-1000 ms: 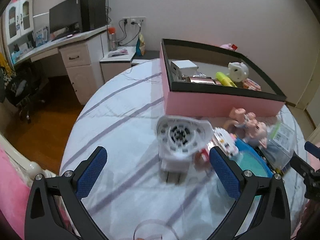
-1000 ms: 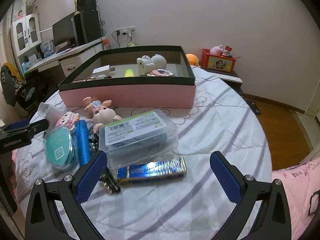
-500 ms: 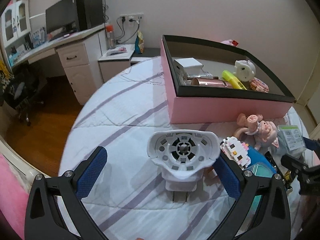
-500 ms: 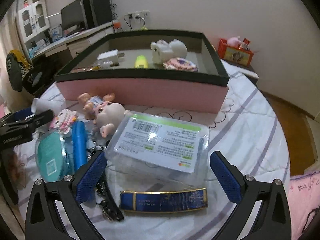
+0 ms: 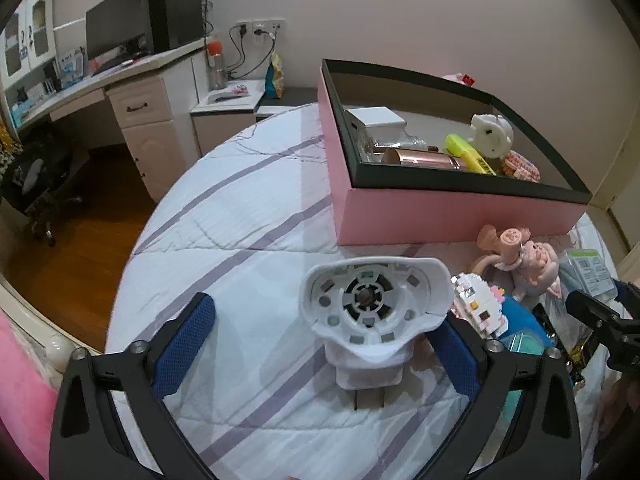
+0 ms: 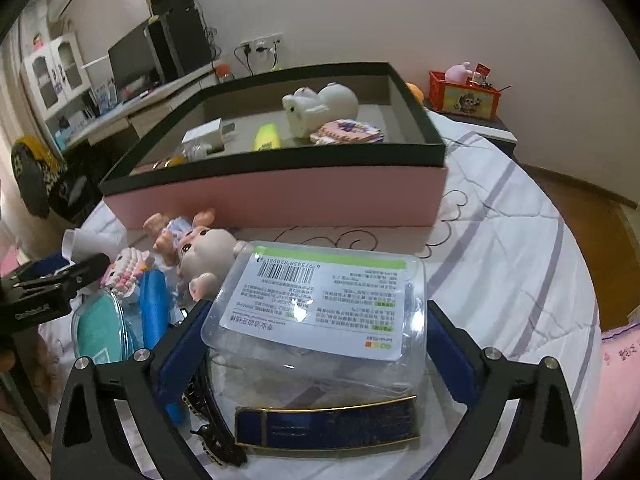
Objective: Organize rigid objects
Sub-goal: 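Grasp the white fan device with the left tool while the right tool grasps the clear plastic box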
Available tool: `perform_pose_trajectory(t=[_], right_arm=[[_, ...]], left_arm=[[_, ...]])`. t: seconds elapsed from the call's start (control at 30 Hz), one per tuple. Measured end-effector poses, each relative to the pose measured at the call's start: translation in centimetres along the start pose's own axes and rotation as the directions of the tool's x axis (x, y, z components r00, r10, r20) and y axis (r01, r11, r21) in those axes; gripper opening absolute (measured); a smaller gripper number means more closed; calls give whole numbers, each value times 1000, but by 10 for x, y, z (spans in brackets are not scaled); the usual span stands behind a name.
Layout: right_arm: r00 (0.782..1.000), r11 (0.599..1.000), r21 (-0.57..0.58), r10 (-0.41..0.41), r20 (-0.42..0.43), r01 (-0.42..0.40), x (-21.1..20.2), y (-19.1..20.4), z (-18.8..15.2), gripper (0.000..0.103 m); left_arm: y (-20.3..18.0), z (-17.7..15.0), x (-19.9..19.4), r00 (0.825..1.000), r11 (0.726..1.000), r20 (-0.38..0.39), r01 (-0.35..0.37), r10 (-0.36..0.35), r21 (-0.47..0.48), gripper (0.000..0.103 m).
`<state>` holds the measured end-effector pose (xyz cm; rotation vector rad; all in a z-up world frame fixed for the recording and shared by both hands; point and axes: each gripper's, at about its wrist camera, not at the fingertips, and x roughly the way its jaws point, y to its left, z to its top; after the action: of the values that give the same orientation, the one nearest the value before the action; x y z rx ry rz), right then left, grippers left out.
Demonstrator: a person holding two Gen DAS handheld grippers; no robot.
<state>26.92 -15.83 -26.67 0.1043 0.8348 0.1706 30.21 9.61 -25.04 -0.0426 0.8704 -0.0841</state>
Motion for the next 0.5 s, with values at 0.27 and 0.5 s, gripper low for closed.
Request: perform_pose_trajectory(t=[0.27,0.5], right_arm=[[999,1000,8,14,36,-15,-12,-4,0,99],[997,1000,4,20,73,-20,-25,-4,3,98]], left_arm=[[-11,-1,-8,999,999,31,27,-27,22,52],[-17,3,-36,995,999,96,16,-20,42,52]])
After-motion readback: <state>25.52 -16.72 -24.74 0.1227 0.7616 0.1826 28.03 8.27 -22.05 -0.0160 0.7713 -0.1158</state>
